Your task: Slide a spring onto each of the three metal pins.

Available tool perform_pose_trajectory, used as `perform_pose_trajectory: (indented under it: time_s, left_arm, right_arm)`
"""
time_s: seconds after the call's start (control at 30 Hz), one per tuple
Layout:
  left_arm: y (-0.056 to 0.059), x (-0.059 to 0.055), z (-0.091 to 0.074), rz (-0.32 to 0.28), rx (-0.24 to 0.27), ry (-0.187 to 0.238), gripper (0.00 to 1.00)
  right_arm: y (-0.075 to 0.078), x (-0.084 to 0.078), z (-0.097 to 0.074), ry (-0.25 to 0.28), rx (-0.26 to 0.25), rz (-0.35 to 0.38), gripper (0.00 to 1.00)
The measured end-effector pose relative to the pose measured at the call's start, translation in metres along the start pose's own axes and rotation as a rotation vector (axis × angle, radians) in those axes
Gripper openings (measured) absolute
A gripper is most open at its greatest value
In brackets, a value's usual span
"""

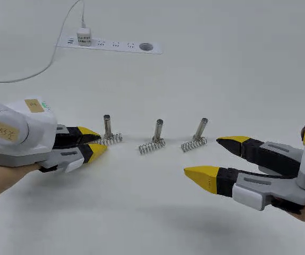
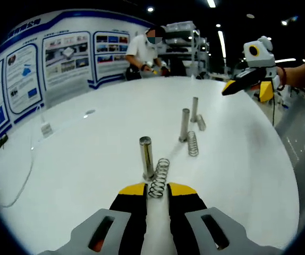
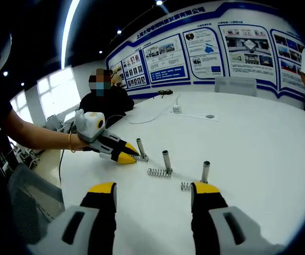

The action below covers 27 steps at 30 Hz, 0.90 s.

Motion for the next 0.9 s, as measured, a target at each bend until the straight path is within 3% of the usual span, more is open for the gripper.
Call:
perform_pose_trajectory:
  time_s: [0.33, 0.53, 0.67, 0.9]
  left_arm:
    - [0.001, 0.000, -0.002, 0.008, -0.038, -0.026, 0.10]
    - [0.010, 0.003, -0.012, 0.020, -0.052, -0.031, 0.09]
    - [0.018, 0.010, -0.023, 0.005, -0.051, 0.007, 0.09]
    - [0.030, 0.028, -0.039, -0.029, 0.002, 0.114, 0.09]
  right_arm:
    - [0.002, 0.005, 0.002, -0.001, -0.007, 0.008, 0.55]
    - [0.001, 0.010, 0.004, 0.019, 0.000, 0.021, 0.54]
    - [-0.004, 0.014, 0.007, 0.031, 0.025, 0.035, 0.54]
    - [-0.017, 0.024, 0.021, 0.061, 0.085, 0.066, 0.54]
Point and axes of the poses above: the centre of the closed fingertips' face, and the gripper's own axes: z roughly forward along the fingers, y roughly to its right, x roughly out of its top, the point moved 8 cm from there along -z, roughly backward along the fingers, and after that the axes turned 11 degrees about y, right-handed, at the moved point
